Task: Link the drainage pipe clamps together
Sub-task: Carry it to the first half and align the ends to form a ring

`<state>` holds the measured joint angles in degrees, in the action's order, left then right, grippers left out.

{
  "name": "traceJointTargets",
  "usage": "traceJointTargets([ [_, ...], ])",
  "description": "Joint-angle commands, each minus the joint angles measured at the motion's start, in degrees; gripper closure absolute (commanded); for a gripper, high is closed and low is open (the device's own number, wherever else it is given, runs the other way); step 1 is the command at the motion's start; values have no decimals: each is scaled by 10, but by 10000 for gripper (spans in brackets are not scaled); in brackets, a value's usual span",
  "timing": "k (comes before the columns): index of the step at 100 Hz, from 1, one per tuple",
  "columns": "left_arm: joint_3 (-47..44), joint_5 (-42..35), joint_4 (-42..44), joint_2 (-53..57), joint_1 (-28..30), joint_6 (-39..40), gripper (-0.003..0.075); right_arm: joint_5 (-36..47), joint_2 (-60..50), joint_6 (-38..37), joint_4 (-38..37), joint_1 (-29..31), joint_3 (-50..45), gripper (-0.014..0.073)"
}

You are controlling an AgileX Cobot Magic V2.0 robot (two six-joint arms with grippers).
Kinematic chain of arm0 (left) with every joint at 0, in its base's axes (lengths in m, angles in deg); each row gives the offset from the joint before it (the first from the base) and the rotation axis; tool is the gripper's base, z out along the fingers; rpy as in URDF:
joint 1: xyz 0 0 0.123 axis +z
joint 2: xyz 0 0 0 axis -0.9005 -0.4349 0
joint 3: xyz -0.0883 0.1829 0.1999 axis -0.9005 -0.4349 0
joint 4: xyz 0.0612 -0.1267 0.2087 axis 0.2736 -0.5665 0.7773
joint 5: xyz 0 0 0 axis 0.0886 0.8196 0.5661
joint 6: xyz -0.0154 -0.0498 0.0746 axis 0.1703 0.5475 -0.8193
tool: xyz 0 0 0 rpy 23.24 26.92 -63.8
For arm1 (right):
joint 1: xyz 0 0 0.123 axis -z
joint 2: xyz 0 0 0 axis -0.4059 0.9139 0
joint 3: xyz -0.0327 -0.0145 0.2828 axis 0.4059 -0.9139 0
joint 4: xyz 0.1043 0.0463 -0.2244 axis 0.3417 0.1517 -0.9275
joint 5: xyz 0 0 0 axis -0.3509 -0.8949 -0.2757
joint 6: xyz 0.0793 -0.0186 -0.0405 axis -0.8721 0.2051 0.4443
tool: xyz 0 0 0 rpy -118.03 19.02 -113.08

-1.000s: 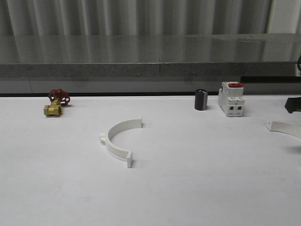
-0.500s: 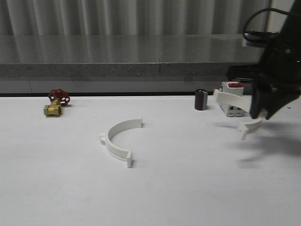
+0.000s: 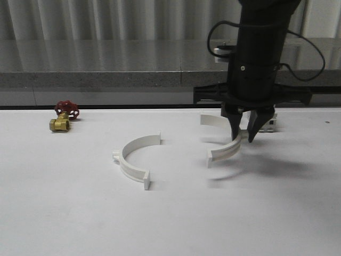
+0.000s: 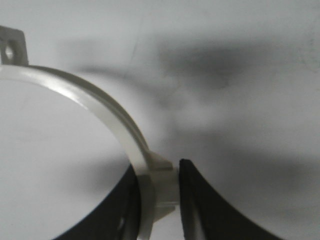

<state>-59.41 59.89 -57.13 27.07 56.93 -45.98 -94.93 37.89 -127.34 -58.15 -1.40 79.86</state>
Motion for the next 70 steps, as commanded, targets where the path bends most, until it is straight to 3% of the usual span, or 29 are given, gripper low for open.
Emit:
traceJointTargets([
  [1,14,-43,0,-6,1,0,740,4,-20,-19,-15,-12,21,698],
  [70,14,-43,0,-6,1,0,740,41,20,-74,-7,-66,41,698],
])
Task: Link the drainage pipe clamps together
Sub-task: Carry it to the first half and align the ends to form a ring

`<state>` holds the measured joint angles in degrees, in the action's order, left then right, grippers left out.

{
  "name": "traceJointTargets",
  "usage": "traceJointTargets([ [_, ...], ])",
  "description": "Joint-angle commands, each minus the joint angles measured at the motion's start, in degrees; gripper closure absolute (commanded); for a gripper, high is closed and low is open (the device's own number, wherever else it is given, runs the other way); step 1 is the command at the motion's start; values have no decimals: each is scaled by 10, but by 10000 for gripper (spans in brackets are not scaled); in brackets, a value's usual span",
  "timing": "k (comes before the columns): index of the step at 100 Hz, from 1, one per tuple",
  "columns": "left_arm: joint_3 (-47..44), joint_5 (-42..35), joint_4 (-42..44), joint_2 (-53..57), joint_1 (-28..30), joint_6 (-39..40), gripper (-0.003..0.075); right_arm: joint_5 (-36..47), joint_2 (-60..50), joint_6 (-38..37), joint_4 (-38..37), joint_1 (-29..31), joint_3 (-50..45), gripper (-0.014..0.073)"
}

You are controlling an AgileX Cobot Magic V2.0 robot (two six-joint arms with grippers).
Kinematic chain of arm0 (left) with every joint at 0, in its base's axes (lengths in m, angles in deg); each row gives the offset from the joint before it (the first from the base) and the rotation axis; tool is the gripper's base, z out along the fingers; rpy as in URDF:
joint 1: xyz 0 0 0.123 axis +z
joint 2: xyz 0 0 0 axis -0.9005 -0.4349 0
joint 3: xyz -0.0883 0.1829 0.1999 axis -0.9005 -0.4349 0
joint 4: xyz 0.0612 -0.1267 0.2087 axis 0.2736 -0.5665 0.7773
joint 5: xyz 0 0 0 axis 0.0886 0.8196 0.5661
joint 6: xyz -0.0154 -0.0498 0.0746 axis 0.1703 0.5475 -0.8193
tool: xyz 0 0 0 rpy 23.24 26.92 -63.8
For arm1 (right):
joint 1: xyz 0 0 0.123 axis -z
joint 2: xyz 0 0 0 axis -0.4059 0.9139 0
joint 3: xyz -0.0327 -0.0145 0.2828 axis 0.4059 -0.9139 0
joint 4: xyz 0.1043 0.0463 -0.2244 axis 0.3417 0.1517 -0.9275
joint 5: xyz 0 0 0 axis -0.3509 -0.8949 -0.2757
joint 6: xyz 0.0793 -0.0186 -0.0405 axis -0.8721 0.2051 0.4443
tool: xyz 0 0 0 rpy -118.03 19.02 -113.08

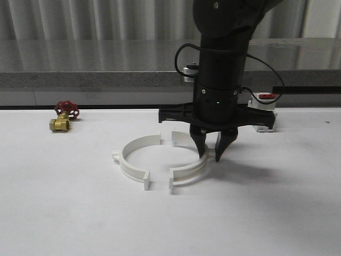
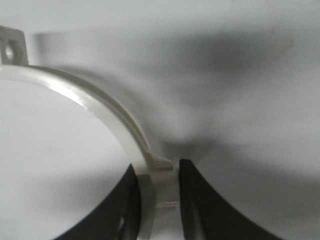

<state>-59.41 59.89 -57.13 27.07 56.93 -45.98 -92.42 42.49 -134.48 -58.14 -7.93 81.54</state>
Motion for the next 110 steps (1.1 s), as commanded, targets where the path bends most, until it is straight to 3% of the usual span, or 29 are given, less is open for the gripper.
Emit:
traceJointTargets([
  [1,14,-43,0,-6,1,0,740,16,-26,-3,-7,-1,25,698],
  [85,14,-43,0,-6,1,0,740,28,12,-3,45,-13,38,696],
  [97,14,-43,0,-6,1,0,740,27,12,-3,48,-13,38,640],
  [110,14,-43,0,-6,1,0,740,36,12,-3,50,-13,38,501],
])
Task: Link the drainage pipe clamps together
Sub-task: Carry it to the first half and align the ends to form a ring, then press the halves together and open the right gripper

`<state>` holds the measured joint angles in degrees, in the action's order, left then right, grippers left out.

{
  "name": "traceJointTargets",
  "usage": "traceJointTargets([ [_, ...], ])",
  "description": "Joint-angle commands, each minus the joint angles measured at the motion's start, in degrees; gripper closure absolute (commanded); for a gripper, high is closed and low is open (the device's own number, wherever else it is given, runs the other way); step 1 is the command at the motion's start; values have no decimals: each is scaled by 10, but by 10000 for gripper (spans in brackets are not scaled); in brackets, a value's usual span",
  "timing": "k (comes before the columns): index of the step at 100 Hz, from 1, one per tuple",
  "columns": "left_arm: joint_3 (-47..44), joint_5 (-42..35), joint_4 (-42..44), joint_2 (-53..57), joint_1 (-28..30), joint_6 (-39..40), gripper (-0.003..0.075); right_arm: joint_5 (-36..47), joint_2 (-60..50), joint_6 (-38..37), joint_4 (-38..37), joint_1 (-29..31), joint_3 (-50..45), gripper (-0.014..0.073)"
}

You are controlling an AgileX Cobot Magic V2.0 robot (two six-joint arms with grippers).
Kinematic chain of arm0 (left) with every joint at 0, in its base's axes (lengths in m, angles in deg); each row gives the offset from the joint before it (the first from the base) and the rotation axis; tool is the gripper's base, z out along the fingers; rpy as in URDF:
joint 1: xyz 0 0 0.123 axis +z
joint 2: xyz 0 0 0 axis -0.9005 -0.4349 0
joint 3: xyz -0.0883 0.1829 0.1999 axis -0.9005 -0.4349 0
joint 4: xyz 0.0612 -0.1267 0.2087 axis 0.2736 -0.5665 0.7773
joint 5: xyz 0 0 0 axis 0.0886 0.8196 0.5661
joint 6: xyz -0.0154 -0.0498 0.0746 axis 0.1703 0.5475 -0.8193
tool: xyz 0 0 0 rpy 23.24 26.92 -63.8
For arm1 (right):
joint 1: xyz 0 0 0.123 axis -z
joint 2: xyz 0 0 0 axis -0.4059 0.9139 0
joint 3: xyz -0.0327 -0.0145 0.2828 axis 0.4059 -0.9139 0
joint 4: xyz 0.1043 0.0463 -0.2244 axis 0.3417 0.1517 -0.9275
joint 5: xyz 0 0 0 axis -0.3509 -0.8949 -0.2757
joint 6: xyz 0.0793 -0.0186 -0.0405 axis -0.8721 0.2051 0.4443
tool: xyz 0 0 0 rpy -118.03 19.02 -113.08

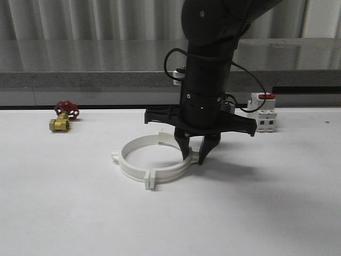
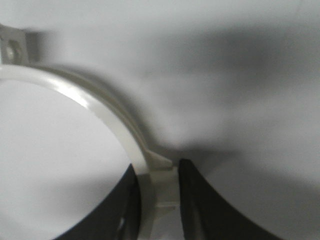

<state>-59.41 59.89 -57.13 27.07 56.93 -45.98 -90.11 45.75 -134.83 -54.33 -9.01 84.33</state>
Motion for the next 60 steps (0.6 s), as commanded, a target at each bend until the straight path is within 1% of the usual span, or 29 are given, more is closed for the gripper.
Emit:
traceJointTargets([
  [1,14,-43,0,-6,1,0,740,15,-20,0,12,-2,10,492],
  [18,14,-43,0,-6,1,0,740,27,-20,0,13,-2,10,286],
  [25,14,-43,0,-6,1,0,740,27,-20,1,13,-2,10,218],
  [30,14,-43,0,-6,1,0,740,26,-20,2,13,-2,10,187],
  [35,14,-43,0,-6,1,0,740,24,-20,2,13,-2,10,173],
  [60,14,-43,0,-6,1,0,740,14,-24,15,13,-1,10,174],
])
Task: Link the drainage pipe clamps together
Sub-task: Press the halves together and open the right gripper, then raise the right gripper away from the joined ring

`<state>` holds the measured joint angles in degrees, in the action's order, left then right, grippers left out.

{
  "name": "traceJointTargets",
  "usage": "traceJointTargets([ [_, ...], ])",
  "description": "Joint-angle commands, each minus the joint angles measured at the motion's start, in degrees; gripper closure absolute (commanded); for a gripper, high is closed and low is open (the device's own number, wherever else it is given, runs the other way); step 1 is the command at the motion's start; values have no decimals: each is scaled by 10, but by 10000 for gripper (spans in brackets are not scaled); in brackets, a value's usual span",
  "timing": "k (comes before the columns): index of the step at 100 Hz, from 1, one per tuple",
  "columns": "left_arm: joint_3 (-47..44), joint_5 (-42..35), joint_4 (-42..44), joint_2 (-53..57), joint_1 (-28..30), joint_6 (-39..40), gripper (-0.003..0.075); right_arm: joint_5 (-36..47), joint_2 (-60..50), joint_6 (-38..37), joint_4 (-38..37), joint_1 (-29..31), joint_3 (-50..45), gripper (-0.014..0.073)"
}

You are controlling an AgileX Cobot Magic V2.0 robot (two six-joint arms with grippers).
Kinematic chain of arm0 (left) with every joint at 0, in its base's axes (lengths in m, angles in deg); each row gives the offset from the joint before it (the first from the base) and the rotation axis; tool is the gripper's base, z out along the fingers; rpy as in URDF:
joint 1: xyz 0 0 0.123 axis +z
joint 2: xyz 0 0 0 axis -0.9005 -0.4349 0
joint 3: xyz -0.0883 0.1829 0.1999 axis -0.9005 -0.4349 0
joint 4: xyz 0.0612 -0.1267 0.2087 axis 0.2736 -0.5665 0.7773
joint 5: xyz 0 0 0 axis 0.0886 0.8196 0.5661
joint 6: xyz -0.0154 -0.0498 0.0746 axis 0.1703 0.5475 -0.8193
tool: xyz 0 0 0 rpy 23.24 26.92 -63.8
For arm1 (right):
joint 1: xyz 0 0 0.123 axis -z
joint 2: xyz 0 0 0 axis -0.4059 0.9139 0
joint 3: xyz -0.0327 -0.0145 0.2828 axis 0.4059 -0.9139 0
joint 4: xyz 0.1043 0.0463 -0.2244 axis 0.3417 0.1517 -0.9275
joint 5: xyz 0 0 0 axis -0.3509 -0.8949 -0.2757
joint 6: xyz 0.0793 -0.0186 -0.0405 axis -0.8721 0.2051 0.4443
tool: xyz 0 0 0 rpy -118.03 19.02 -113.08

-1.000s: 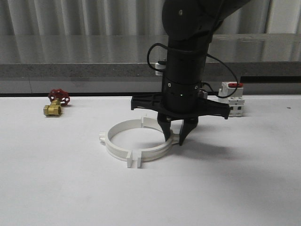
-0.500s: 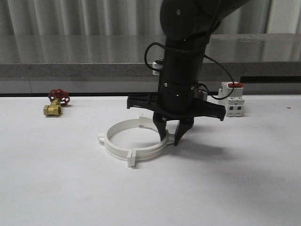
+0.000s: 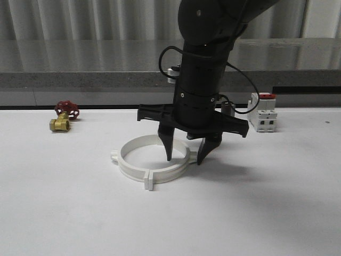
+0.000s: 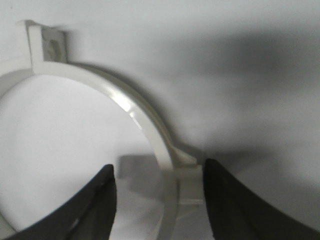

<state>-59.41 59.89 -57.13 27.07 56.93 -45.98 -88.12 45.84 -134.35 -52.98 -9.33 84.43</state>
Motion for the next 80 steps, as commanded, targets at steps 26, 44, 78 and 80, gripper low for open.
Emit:
traceJointTargets([
  [26,14,-43,0,-6,1,0,740,-27,-61,52,-7,16,22,173],
  [44,14,-43,0,-6,1,0,740,-35,-110,97,-4,39,22,143],
  [78,14,-43,0,-6,1,0,740,-41,-245,219,8,53,21,91],
  [80,14,-43,0,-6,1,0,740,-43,-251,225,8,53,20,91],
])
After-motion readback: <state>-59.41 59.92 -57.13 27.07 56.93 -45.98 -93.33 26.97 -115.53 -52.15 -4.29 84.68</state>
